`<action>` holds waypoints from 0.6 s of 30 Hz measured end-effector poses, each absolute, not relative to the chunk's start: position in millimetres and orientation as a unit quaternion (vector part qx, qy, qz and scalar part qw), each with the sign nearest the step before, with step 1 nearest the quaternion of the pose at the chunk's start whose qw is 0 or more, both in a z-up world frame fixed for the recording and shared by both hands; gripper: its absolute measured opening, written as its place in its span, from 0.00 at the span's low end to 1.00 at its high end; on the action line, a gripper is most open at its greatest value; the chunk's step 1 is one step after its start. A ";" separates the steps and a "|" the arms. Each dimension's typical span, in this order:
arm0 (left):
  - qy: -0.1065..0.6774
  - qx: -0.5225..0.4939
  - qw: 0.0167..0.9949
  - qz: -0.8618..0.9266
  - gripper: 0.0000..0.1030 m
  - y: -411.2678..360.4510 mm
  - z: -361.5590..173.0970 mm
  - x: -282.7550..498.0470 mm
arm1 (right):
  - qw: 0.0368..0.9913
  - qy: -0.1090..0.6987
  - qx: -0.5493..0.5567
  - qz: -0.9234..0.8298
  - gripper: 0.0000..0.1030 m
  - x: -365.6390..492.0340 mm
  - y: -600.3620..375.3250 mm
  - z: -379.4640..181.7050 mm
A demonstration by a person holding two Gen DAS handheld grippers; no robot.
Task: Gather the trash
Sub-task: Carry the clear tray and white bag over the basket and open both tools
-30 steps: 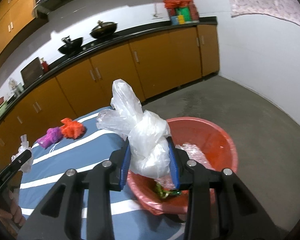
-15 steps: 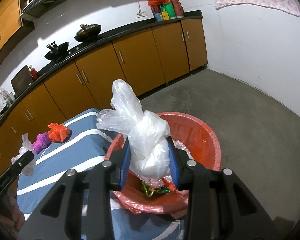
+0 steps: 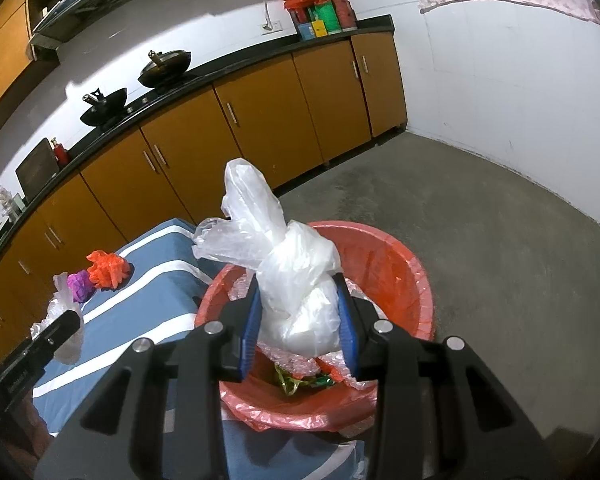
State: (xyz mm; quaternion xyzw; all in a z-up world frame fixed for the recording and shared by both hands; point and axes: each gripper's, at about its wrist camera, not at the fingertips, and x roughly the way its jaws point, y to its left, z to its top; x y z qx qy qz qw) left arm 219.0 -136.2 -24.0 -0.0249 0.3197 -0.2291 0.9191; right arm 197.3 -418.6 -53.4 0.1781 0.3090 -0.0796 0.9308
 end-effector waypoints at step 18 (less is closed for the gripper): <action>0.355 0.012 0.889 -0.288 0.38 -213.8 -56.2 238.3 | 0.925 0.315 0.189 -0.092 0.33 217.0 -435.6 -72.2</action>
